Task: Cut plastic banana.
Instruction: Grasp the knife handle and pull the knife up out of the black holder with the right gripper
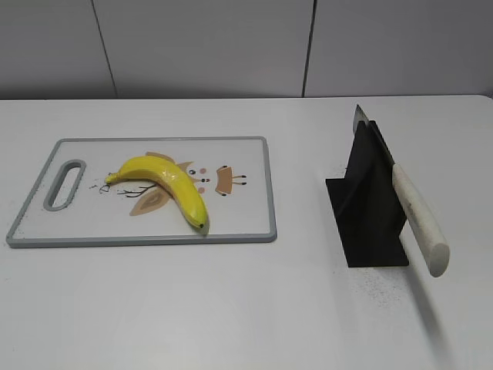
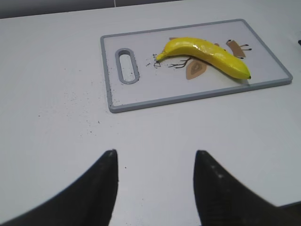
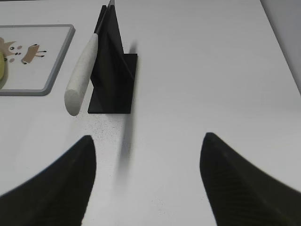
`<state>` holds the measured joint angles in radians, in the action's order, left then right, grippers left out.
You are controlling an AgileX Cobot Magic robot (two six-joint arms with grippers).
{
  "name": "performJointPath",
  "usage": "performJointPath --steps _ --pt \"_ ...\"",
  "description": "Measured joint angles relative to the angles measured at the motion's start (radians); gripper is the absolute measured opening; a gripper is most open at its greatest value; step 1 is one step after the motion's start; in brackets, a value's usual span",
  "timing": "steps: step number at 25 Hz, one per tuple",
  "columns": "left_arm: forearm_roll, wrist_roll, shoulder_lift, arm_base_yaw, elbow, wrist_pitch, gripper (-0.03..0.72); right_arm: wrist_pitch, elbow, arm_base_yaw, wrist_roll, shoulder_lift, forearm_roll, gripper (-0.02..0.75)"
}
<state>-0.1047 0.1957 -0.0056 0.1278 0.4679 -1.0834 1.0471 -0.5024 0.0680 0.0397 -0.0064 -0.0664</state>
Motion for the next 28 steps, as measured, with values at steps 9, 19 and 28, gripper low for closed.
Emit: performJointPath --steps 9,19,28 --pt "0.000 0.000 0.000 0.000 0.000 0.000 0.496 0.000 0.000 0.000 0.000 0.000 -0.001 0.520" --pt "0.000 0.000 0.000 0.000 0.000 0.000 0.487 0.000 0.000 0.000 0.000 0.000 -0.001 0.520" --pt "0.000 0.000 0.000 0.000 0.000 0.000 0.484 0.000 0.000 0.000 0.000 0.000 -0.001 0.520"
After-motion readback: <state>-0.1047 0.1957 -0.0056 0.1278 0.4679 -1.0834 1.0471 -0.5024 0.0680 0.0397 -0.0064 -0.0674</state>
